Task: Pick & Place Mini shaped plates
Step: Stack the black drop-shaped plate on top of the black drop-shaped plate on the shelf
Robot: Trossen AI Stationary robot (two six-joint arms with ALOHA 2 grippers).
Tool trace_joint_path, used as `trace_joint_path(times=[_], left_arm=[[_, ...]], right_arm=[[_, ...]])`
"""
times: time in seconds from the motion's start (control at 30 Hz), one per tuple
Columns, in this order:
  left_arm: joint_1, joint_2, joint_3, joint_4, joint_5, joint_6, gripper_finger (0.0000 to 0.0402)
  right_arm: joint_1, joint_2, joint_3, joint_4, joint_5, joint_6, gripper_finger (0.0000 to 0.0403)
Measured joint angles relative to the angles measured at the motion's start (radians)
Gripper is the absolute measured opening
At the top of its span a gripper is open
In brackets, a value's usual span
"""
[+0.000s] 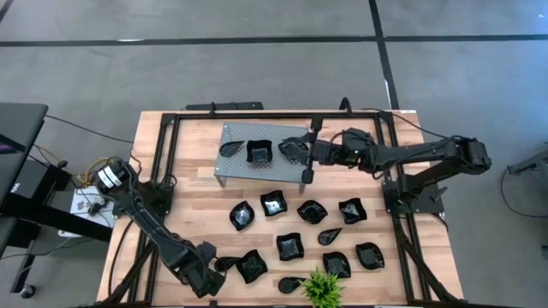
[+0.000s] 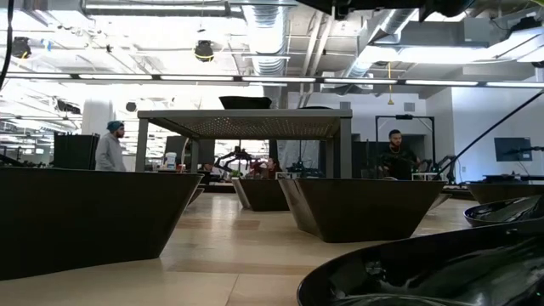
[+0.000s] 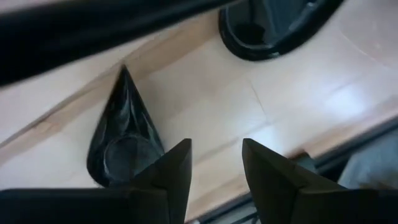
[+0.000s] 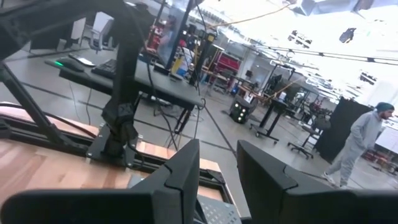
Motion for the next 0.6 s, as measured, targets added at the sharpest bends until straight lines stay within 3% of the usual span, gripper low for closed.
trace_joint_path(times=[0.17,0.37,0.6], left_arm=[[0.000,-0.035,0.000,-0.018,0.005,0.001,0.0143],[-0.005,-0.027,0.000,-0.026,0.100,-0.018,0.0143],[-0.051,-0.020,-0.012,-0.022,0.079,-0.102,0.0143]], right_arm=[[0.014,0.000,0.000,0.000,-0.001,0.000,0.0102],[0.012,0.000,0.000,-0.003,0.000,0.000,0.0102],[0.012,0.000,0.000,-0.005,0.000,0.000,0.0102]])
